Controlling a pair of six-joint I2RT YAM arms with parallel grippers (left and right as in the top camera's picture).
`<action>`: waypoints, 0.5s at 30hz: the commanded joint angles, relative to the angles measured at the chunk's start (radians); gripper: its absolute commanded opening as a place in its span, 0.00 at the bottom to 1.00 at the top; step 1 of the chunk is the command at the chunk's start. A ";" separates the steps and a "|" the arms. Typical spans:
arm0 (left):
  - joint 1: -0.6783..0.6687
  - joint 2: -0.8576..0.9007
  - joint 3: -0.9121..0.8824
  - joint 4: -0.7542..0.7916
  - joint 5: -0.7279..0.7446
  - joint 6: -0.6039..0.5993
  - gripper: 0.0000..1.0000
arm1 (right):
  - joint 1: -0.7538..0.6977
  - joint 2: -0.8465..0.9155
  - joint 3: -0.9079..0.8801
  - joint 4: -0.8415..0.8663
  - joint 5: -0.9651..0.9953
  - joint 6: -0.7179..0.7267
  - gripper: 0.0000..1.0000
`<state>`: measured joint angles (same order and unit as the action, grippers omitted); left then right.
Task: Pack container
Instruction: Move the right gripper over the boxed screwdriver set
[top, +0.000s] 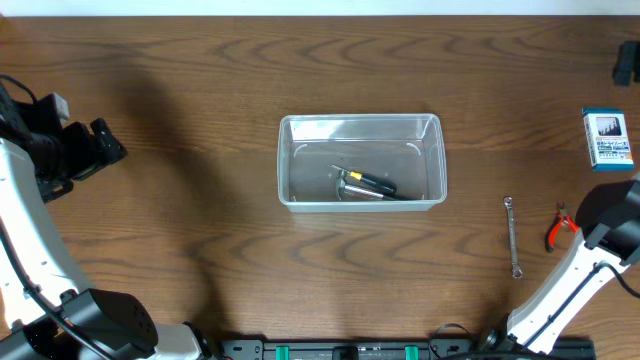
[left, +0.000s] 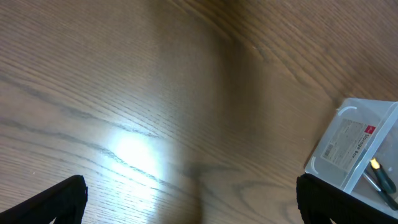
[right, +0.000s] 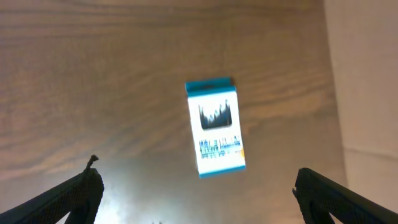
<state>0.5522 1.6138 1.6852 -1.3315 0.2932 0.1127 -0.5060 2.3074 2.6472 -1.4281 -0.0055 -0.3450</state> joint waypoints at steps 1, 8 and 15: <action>0.004 0.001 0.000 -0.003 0.010 0.014 0.98 | -0.002 0.019 0.007 0.031 -0.023 -0.019 0.99; 0.004 0.001 0.000 -0.003 0.010 0.014 0.98 | -0.005 0.093 0.007 0.049 -0.029 -0.049 0.99; 0.004 0.001 0.000 -0.003 0.010 0.014 0.98 | -0.024 0.190 0.007 -0.005 -0.037 -0.035 0.99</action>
<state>0.5522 1.6138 1.6852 -1.3315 0.2932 0.1127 -0.5114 2.4584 2.6480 -1.4181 -0.0299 -0.3763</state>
